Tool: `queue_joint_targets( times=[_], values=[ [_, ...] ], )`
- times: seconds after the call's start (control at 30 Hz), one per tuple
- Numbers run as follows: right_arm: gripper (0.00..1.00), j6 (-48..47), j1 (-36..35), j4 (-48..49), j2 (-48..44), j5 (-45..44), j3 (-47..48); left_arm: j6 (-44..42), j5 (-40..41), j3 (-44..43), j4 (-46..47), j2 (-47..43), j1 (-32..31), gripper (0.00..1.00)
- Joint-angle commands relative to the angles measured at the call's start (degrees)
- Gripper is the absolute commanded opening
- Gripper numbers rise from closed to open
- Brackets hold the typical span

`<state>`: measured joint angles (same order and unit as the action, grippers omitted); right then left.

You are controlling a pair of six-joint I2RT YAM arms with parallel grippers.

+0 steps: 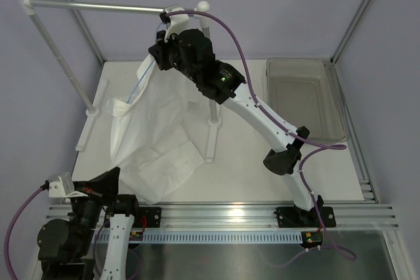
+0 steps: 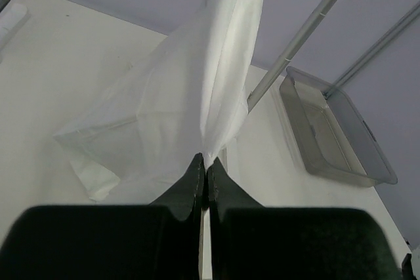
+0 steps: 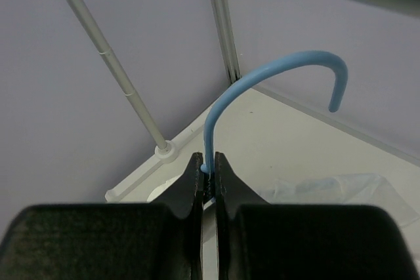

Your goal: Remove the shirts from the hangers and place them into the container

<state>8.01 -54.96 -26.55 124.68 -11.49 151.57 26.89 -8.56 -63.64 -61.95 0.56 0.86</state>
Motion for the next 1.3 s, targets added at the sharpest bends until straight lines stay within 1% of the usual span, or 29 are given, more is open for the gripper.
queue_joint_targets(
  times=[0.0, 0.03, 0.07, 0.13, 0.17, 0.2, 0.27, 0.37, 0.4, 0.5, 0.57, 0.63, 0.77, 0.93, 1.0, 1.07, 1.13, 1.17, 1.2, 1.27],
  values=[
    [0.0, 3.67, 1.7, 6.42, -1.72, -4.69, 2.68, 0.61, -0.86, 0.0, -6.14, -5.31, 0.37, 0.0],
    [0.0, 4.29, 1.7, 6.33, -2.07, -3.9, 2.86, 0.88, 0.63, 0.0, -10.08, -3.91, 0.45, 0.0],
    [0.0, 5.08, 1.78, 5.98, -2.42, -3.81, 3.03, 1.49, 4.3, -0.69, -11.86, -3.46, 0.54, 0.0],
    [0.0, 6.31, 1.78, 5.72, -3.83, -3.02, 2.77, 2.19, 7.92, -1.92, -16.59, -3.28, 0.63, 0.0],
    [0.0, 7.45, 1.79, 5.8, -4.53, -2.58, 2.42, 3.68, 14.12, -3.67, -18.53, -3.28, 0.63, 0.0],
    [0.0, 7.98, 1.79, 5.89, -5.84, -1.36, 2.07, 4.56, 16.7, -4.64, -21.69, -3.28, 0.63, 0.0],
    [0.0, 9.56, 1.79, 6.33, -6.99, -0.21, 1.28, 6.93, 22.93, -7.71, -23.64, -4.07, 0.54, 0.0],
    [0.0, 9.31, 1.79, 6.24, -8.23, 0.5, 0.92, 8.96, 28.31, -11.06, -25.58, -4.86, 0.37, 0.0],
    [0.0, 8.78, 1.87, 5.81, -8.23, 0.76, 0.92, 9.14, 29.38, -13.33, -25.93, -4.86, 0.37, 0.0],
    [0.0, 7.28, 2.49, 5.1, -8.75, 2.69, -0.56, 8.62, 33.16, -15.11, -26.64, -4.51, 0.28, 0.0],
    [0.0, 6.32, 2.93, 5.27, -9.37, 4.8, -2.76, 8.18, 33.87, -14.5, -26.73, -4.25, 0.28, 0.0],
    [0.0, 5.79, 3.02, 5.8, -10.42, 4.1, -4.87, 8.17, 33.87, -13.19, -26.82, -3.64, 0.28, 0.0],
    [0.0, 3.69, 3.45, 4.57, -10.16, 2.78, -4.7, 7.56, 36.85, -13.09, -26.81, -1.97, 0.19, 0.0],
    [0.0, 1.4, 4.07, 4.49, -10.78, 3.4, -5.76, 8.17, 35.63, -10.99, -26.73, 0.05, -0.25, 0.0],
    [0.0, 1.83, 4.51, 3.87, -11.13, 5.5, -5.76, 8.09, 34.14, -8.45, -26.12, 1.63, -0.25, 0.0],
    [0.0, 3.41, 4.77, 3.43, -11.39, 6.91, -5.76, 7.48, 29.58, -5.55, -24.89, 3.74, -0.34, 0.0],
    [0.0, 5.95, 4.95, 2.91, -12.01, 9.45, -5.49, 7.56, 25.02, -0.28, -22.26, 5.06, -0.34, 0.0],
    [0.0, 6.92, 4.95, 2.99, -12.27, 10.68, -5.41, 7.21, 19.51, 1.39, -21.03, 5.94, -0.34, 0.0],
    [0.0, 7.63, 4.95, 3.08, -12.71, 13.57, -5.14, 7.47, 17.89, 3.85, -19.1, 5.95, -0.34, 0.0],
    [0.0, 10.52, 4.86, 3.34, -12.97, 15.43, -4.62, 7.38, 14.64, 5.45, -17.51, 5.86, -0.34, 0.0]
  ],
)
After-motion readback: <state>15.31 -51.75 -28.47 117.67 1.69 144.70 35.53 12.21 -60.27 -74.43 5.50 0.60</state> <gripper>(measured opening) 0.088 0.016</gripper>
